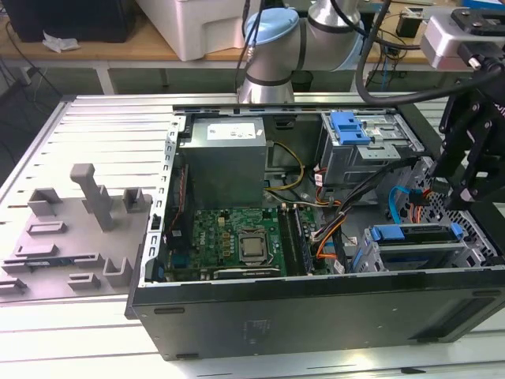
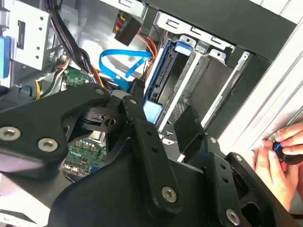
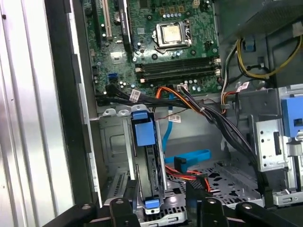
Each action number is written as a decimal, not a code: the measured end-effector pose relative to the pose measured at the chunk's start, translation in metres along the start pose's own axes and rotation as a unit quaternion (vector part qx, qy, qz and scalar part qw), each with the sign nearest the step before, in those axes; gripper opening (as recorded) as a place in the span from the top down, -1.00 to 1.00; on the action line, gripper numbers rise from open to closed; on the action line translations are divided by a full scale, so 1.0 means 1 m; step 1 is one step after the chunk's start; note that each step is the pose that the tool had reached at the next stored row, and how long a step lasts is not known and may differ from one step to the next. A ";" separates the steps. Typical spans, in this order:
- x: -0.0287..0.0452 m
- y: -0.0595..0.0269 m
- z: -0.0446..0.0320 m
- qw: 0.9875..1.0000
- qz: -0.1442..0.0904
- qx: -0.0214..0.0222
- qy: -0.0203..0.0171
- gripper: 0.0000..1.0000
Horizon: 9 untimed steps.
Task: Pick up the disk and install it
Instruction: 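Insert the first disk wire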
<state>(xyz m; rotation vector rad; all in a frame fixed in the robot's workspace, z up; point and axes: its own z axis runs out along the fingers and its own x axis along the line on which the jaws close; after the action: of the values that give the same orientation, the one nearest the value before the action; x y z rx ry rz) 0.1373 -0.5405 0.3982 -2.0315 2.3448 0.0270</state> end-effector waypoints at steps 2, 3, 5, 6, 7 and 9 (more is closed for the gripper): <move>-0.0034 -0.0002 0.0008 1.000 0.002 0.003 0.018 -0.06; -0.0052 -0.0001 0.0009 1.000 0.001 0.004 0.025 -0.06; -0.0097 0.0005 0.0012 0.999 0.001 0.005 0.036 -0.06; -0.0121 0.0008 0.0013 0.999 0.001 0.006 0.040 -0.06; -0.0172 0.0015 0.0017 0.999 0.001 0.007 0.045 -0.06; -0.0237 0.0021 0.0019 0.999 0.001 0.007 0.049 -0.06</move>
<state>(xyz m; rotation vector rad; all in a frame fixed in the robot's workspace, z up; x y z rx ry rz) 0.1386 -0.5167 0.3972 -2.0699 2.3963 -0.0923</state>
